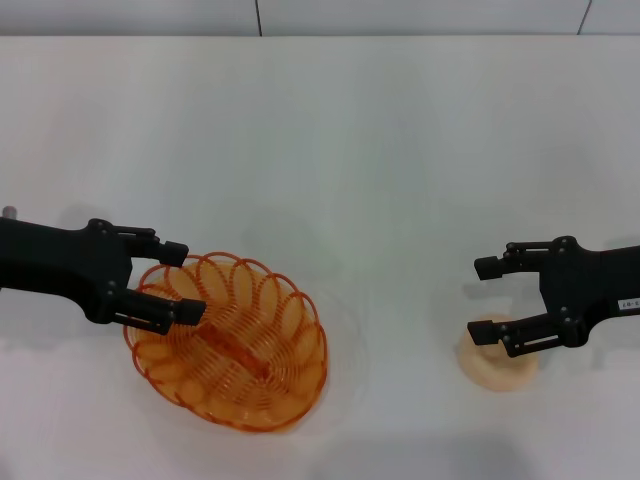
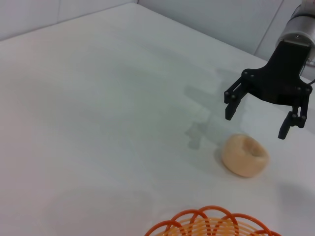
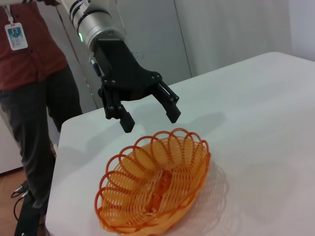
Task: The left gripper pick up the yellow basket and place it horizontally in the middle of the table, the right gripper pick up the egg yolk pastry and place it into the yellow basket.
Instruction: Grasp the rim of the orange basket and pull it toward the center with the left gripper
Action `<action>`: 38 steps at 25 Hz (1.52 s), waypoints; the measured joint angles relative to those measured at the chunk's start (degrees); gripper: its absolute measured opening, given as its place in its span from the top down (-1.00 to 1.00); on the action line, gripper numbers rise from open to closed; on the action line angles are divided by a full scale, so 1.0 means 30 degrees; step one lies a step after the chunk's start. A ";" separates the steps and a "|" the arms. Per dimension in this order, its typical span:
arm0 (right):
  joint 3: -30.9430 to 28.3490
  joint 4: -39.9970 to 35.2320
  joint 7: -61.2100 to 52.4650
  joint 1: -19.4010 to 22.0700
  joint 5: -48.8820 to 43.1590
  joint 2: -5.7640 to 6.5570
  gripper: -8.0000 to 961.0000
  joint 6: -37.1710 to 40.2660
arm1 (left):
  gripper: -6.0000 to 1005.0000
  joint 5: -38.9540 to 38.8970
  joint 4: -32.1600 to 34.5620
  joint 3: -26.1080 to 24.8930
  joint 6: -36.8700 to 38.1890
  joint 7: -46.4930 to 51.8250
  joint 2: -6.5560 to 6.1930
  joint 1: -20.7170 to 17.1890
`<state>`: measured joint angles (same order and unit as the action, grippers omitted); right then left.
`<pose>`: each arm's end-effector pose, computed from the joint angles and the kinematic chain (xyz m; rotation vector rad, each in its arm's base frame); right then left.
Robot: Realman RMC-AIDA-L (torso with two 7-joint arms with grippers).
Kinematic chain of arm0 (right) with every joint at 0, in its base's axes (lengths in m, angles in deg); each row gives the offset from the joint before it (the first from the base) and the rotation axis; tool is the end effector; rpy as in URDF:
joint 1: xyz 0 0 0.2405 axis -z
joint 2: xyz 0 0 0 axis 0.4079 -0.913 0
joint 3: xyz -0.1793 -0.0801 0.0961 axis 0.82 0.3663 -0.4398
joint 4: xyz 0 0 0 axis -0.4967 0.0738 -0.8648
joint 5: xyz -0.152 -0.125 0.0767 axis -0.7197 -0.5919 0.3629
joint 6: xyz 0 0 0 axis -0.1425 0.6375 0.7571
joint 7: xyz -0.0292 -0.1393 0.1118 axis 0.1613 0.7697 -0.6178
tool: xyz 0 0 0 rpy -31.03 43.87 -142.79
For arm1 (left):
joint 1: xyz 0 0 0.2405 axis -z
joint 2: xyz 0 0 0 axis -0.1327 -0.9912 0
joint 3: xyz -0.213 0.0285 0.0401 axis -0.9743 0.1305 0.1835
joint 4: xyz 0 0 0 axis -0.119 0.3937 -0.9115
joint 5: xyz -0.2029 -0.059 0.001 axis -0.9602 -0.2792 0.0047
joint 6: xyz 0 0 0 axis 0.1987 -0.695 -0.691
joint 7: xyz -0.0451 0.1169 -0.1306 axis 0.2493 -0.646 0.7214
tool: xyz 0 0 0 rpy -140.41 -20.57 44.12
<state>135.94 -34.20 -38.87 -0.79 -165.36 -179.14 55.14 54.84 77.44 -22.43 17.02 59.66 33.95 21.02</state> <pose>0.2085 0.3008 -0.0137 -2.9795 0.4605 0.4969 -0.2341 0.2977 0.0307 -2.9867 -0.7136 -0.2979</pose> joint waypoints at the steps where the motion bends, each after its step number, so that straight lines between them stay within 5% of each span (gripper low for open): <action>1: -0.0005 0.0000 -0.0001 -0.0002 0.0000 0.0001 -0.75 0.0005 | -0.75 -0.0005 0.0007 -0.0010 -0.0004 0.0002 0.0000 0.0000; 14: -0.0126 0.0019 -0.0062 -0.0006 0.0005 0.0001 -0.75 0.0074 | -0.72 -0.0010 0.0125 -0.0084 0.0075 0.0272 0.0014 0.0287; 20: -0.0105 -0.0002 -0.0114 -0.0005 0.0006 0.0000 -0.75 0.0079 | -0.70 0.0280 0.0230 -0.0003 0.0154 0.1811 -0.0374 0.0839; 26: -0.0085 0.0016 -0.0137 -0.0004 0.0034 0.0001 -0.75 0.0077 | -0.69 0.3280 0.0266 -0.0055 0.0307 0.4532 -0.0816 0.2179; 38: -0.0092 0.0034 -0.0148 -0.0027 0.0059 -0.0024 -0.75 -0.0003 | -0.66 0.8281 0.0759 0.0063 0.0623 0.8434 -0.0870 0.3921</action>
<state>135.67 -34.09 -39.31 -0.87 -165.19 -179.21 55.13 79.69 79.71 -22.24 18.89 84.96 31.34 32.79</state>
